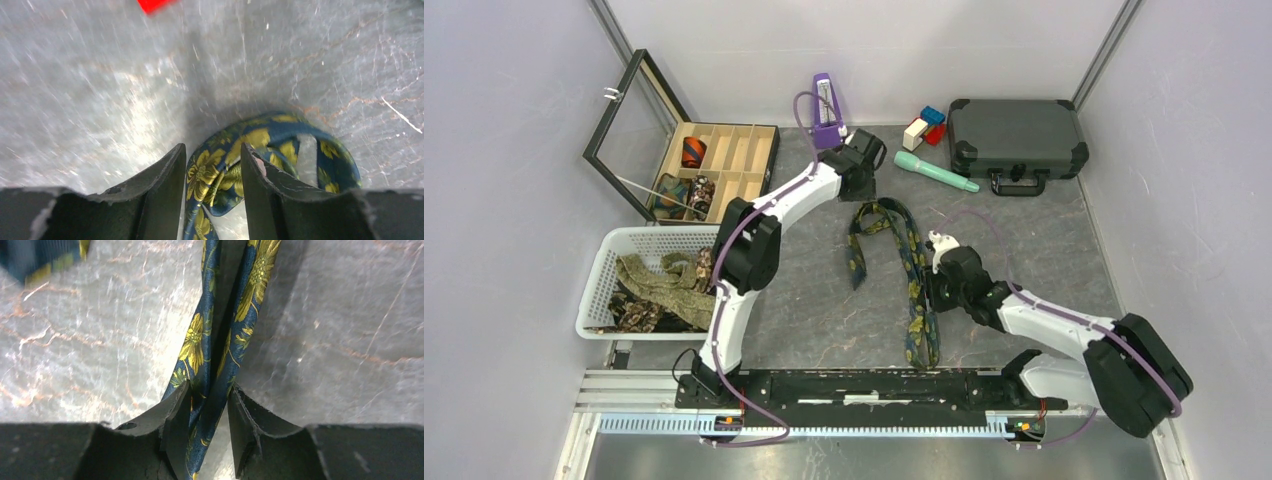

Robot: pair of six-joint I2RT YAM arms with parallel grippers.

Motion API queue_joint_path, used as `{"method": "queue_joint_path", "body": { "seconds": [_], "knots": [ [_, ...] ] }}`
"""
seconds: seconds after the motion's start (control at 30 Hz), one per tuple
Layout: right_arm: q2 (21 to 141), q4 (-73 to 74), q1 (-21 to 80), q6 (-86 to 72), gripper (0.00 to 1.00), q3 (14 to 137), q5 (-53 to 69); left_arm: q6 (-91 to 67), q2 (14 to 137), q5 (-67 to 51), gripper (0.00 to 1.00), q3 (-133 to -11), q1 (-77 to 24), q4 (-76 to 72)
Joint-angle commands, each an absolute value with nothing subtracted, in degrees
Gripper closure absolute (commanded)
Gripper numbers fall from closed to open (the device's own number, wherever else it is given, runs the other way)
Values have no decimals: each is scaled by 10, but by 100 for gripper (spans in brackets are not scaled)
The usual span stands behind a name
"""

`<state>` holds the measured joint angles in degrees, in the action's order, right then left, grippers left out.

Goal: Roll the ties
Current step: Flatten out the tie at the center of the board.

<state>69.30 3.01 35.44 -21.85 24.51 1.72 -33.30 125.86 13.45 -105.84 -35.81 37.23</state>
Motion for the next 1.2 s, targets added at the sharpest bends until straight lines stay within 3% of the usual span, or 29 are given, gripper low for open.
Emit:
{"method": "queue_joint_path", "body": {
  "seconds": [0.0,0.23,0.33,0.47,0.57,0.83,1.17],
  "knots": [
    [643,25,359,-261,62,215,82,-159,1294,158,48,-1150,-345,380],
    [609,44,435,-297,62,235,69,-54,1373,133,37,-1296,-344,380],
    [612,65,448,-293,49,247,44,-101,1377,145,37,-1360,-344,450],
    [618,116,447,-259,26,286,-38,-173,1267,128,32,-1226,-355,427],
    [635,149,447,-224,19,339,-81,-213,1185,137,30,-1105,-366,413],
    [721,150,441,-132,13,454,-140,-231,1049,151,23,-884,-397,382],
    [843,126,392,-63,13,545,-131,-288,989,192,17,-746,-425,320]
  ]
}}
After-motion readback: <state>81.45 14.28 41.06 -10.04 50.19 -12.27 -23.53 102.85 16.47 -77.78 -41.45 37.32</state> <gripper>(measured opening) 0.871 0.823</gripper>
